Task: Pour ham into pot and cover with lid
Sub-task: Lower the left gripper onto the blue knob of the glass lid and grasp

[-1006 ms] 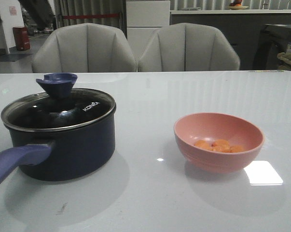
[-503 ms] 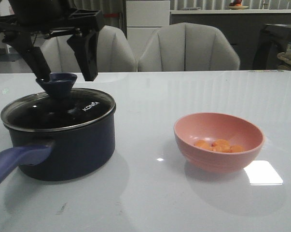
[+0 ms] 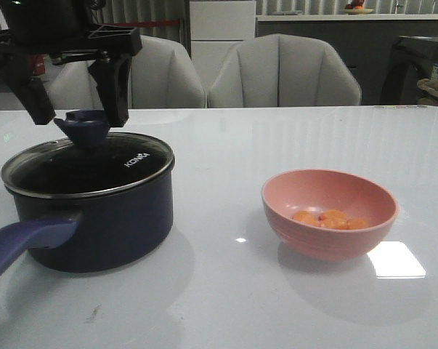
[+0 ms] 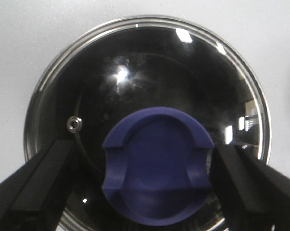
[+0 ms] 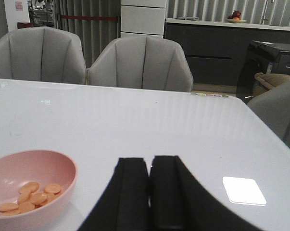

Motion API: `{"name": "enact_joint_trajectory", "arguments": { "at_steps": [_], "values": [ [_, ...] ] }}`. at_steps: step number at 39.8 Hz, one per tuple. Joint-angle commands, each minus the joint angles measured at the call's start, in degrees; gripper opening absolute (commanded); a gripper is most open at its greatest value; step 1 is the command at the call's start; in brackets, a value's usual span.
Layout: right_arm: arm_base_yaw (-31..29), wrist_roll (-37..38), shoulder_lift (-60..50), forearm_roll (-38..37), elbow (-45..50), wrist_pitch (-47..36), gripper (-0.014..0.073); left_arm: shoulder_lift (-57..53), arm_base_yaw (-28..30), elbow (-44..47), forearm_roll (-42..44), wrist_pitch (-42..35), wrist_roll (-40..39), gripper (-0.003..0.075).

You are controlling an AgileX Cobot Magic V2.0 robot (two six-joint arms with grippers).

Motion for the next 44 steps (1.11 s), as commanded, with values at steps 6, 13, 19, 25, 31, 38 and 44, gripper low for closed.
{"name": "enact_joint_trajectory", "arguments": {
  "at_steps": [6, 13, 19, 25, 31, 38, 44],
  "values": [
    [-0.4, -0.2, -1.2, -0.6, 0.6, -4.2, 0.0153, -1.5, 0.4, -1.6, -1.5, -1.7, -0.6, 0.0604],
    [-0.4, -0.2, -1.2, -0.6, 0.6, -4.2, 0.0153, 1.2, 0.4, -1.7, -2.9, -1.4, 0.1, 0.0604],
    [-0.4, -0.2, -1.2, -0.6, 0.6, -4.2, 0.0153, 2.8, 0.4, -1.7, -5.2, -1.4, 1.2, 0.0575],
    [-0.4, -0.2, -1.2, -0.6, 0.6, -4.2, 0.0153, 3.2, 0.4, -1.7, -5.2, -1.0, 1.2, 0.0468],
    [-0.4, -0.2, -1.2, -0.6, 0.6, -4.2, 0.0153, 3.2, 0.4, -1.7, -5.2, -0.9, 1.2, 0.0356],
    [-0.4, -0.2, -1.2, -0.6, 0.6, -4.2, 0.0153, 3.2, 0.4, -1.7, -5.2, -0.3, 1.2, 0.0275],
    [-0.4, -0.2, -1.2, -0.6, 0.6, -4.2, 0.0153, 3.2, 0.4, -1.7, -5.2, 0.2, 1.2, 0.0235]
  ]
}}
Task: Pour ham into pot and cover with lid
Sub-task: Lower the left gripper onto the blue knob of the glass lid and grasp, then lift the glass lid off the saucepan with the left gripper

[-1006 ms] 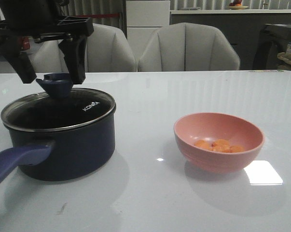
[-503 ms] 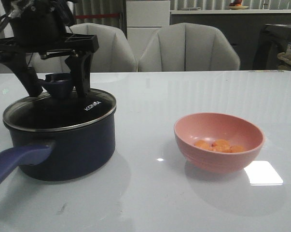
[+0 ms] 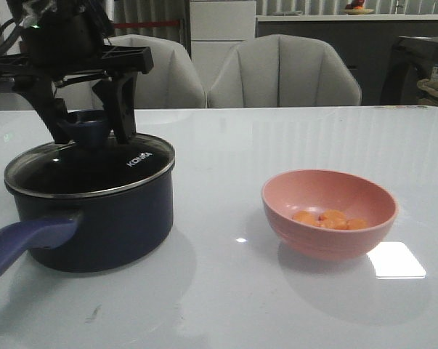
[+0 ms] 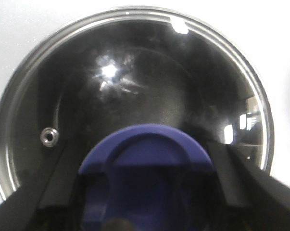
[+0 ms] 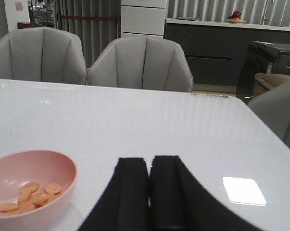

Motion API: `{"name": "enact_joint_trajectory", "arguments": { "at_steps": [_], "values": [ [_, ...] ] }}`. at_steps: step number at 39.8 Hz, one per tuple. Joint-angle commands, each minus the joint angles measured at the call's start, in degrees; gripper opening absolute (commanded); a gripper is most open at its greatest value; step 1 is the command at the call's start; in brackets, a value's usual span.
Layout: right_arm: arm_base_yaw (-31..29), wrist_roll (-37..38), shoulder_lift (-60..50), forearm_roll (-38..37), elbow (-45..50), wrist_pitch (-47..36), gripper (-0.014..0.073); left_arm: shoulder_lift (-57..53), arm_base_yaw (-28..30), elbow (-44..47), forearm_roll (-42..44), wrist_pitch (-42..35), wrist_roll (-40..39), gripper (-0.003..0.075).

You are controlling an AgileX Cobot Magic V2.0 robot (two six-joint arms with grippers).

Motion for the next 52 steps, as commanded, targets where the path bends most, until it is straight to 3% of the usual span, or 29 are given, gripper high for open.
{"name": "enact_joint_trajectory", "arguments": {
  "at_steps": [1, 38, 52],
  "values": [
    [-0.4, -0.2, -1.2, -0.6, 0.6, -4.2, 0.0153, -1.1, 0.1, -0.7, -1.4, 0.1, -0.6, 0.0230],
    [-0.4, -0.2, -1.2, -0.6, 0.6, -4.2, 0.0153, -6.7, 0.2, -3.7, 0.2, 2.0, -0.6, 0.0205],
    [-0.4, -0.2, -1.2, -0.6, 0.6, -4.2, 0.0153, -12.7, 7.4, -1.6, 1.5, 5.2, 0.6, 0.0204]
  ]
}}
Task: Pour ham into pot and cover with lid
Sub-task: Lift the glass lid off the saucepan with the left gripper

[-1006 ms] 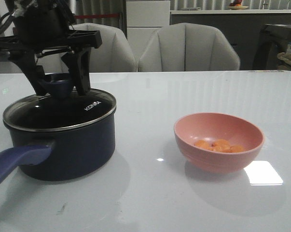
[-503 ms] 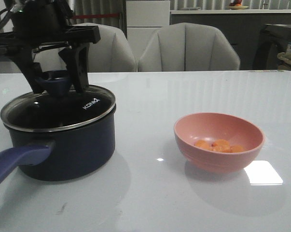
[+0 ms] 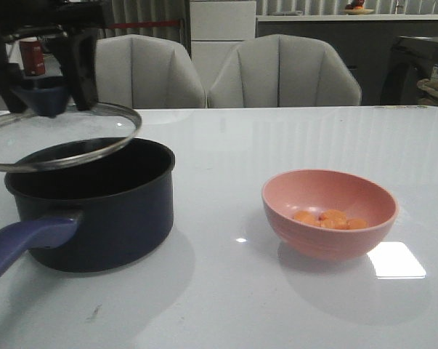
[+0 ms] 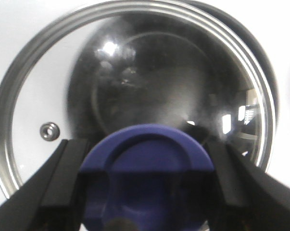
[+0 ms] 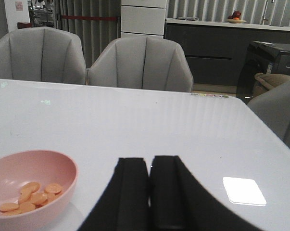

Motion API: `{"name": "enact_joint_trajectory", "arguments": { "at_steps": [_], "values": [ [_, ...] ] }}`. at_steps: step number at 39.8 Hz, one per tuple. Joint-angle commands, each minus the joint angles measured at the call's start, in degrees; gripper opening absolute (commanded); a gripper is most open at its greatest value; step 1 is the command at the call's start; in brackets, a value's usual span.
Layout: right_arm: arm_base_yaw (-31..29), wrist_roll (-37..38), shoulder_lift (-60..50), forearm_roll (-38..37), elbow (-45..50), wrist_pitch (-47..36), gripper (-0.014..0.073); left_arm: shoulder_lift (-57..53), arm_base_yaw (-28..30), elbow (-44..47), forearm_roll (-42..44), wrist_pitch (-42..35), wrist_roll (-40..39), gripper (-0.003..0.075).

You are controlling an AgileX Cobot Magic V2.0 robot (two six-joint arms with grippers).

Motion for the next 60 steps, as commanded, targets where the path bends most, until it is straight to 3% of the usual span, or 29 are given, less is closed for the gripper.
{"name": "enact_joint_trajectory", "arguments": {
  "at_steps": [1, 12, 17, 23, 40, 46, 54, 60],
  "values": [
    [-0.4, -0.2, -1.2, -0.6, 0.6, -4.2, 0.0153, -6.1, 2.8, -0.2, 1.0, -2.3, 0.4, 0.0204],
    [-0.4, -0.2, -1.2, -0.6, 0.6, -4.2, 0.0153, -16.4, 13.6, 13.1, 4.2, -9.3, 2.3, 0.0160],
    [-0.4, -0.2, -1.2, -0.6, 0.6, -4.2, 0.0153, -17.5, 18.5, 19.1, 4.2, -10.8, 6.5, 0.0113],
    [-0.4, -0.2, -1.2, -0.6, 0.6, -4.2, 0.0153, -17.0, 22.3, 25.6, 4.2, -15.7, 6.7, 0.0113],
    [-0.5, -0.2, -1.2, -0.6, 0.6, -4.2, 0.0153, -6.5, 23.4, 29.4, 4.2, -19.6, 6.8, 0.0120],
    [-0.5, -0.2, -1.2, -0.6, 0.6, -4.2, 0.0153, -3.8, 23.3, 29.1, 4.2, -20.3, 7.7, 0.0226],
    [-0.5, -0.2, -1.2, -0.6, 0.6, -4.2, 0.0153, -3.3, 22.9, 28.9, 5.3, -21.3, 7.8, 0.0498],
    [-0.5, -0.2, -1.2, -0.6, 0.6, -4.2, 0.0153, -3.3, 21.9, 26.3, 6.2, -18.8, 7.9, 0.0536]
  ]
}}
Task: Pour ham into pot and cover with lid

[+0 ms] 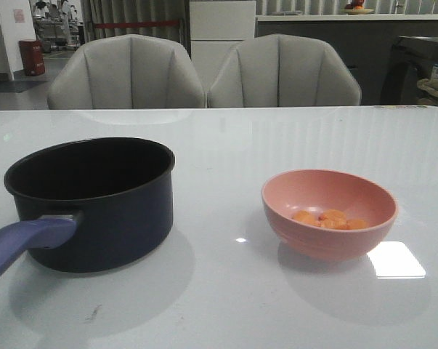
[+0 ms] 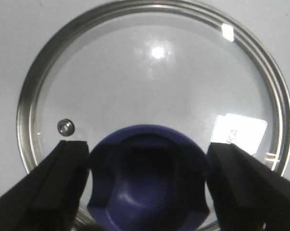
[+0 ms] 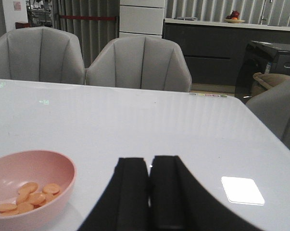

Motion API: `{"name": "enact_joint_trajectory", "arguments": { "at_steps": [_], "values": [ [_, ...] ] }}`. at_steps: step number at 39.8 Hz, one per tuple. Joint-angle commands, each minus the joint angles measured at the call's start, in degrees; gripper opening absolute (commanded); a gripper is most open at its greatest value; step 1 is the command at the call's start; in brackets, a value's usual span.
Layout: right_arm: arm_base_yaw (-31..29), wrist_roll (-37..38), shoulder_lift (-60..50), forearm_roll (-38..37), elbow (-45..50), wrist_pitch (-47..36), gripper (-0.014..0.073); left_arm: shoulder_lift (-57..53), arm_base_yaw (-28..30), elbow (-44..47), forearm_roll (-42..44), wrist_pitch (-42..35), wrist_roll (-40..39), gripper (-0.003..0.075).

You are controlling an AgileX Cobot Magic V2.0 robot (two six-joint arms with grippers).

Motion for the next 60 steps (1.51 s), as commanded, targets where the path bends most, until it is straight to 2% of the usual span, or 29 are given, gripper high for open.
{"name": "enact_joint_trajectory", "arguments": {
  "at_steps": [1, 8, 20, 34, 45, 53, 60],
  "values": [
    [-0.3, -0.2, -1.2, -0.6, 0.6, -4.2, 0.0153, -2.1, -1.0, -3.4, 0.9, 1.3, 0.1, 0.0536],
    [-0.3, -0.2, -1.2, -0.6, 0.6, -4.2, 0.0153, -3.5, -3.6, -6.7, 1.8, 3.9, 1.2, 0.0535],
    [-0.3, -0.2, -1.1, -0.6, 0.6, -4.3, 0.0153, -14.2, -7.0, -3.4, -0.7, -3.5, 1.2, 0.0535],
    [-0.3, -0.2, -1.1, -0.6, 0.6, -4.3, 0.0153, -36.8, -7.5, 12.6, -8.6, -22.7, 1.2, 0.0535],
    [-0.3, -0.2, -1.1, -0.6, 0.6, -4.3, 0.0153, -55.3, -15.9, 24.0, -6.8, -34.4, 1.2, 0.0535],
    [-0.3, -0.2, -1.1, -0.6, 0.6, -5.2, 0.0153, -72.4, -17.8, 29.3, -4.2, -32.1, 1.2, 0.0535],
    [-0.3, -0.2, -1.1, -0.6, 0.5, -11.9, 0.0153, -84.4, -17.8, 33.1, 0.9, -28.6, 1.2, 0.0535]
  ]
}}
